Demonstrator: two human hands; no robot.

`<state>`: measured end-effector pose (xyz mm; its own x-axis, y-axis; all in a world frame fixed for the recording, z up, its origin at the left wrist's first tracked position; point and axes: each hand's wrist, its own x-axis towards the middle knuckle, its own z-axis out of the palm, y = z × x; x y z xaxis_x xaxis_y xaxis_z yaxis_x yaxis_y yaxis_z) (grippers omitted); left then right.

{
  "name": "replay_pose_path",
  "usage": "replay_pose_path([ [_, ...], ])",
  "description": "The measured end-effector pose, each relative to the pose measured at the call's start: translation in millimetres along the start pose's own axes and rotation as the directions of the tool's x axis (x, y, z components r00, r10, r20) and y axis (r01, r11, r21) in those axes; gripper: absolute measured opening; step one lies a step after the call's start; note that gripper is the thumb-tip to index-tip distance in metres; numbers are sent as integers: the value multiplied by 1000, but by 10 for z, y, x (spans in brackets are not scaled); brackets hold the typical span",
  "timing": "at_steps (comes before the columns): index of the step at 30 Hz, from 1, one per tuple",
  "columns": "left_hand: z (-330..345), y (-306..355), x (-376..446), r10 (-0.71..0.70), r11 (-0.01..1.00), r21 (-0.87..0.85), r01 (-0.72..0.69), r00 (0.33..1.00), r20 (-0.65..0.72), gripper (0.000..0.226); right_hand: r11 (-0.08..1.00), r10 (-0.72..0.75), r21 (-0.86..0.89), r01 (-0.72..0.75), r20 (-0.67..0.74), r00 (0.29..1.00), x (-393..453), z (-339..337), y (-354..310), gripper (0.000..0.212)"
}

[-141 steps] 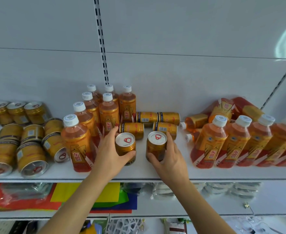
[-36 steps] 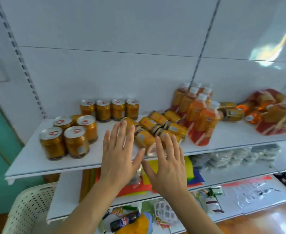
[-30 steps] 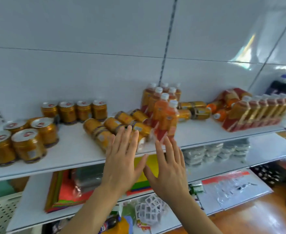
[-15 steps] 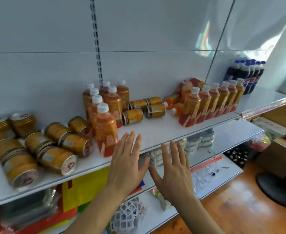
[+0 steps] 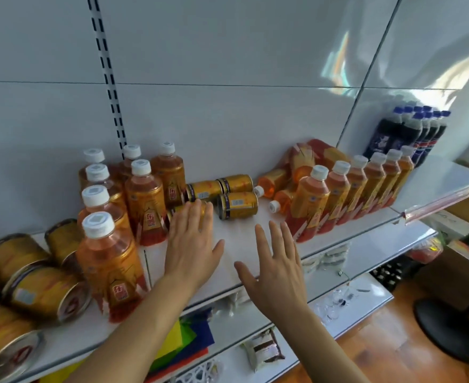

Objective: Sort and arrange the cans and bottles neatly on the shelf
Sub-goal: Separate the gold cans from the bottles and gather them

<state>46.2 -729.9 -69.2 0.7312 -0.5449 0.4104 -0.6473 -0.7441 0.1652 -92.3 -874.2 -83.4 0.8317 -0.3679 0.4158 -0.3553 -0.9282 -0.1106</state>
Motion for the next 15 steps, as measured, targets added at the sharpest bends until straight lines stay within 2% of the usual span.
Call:
replay_pose_path([
  [8,233,-49,385,-171,956,250,153,984,52,80,988,-118,100,118,3,993,582,192,289,85],
  [11,198,-13,431,-214,953,221,208,977,5,74,973,-178,156,173,16,984,777,261,406,83],
  [15,164,20,294,-187,974,106,201,974,-126,69,947,-239,223,229,17,971,995,400,464,83],
])
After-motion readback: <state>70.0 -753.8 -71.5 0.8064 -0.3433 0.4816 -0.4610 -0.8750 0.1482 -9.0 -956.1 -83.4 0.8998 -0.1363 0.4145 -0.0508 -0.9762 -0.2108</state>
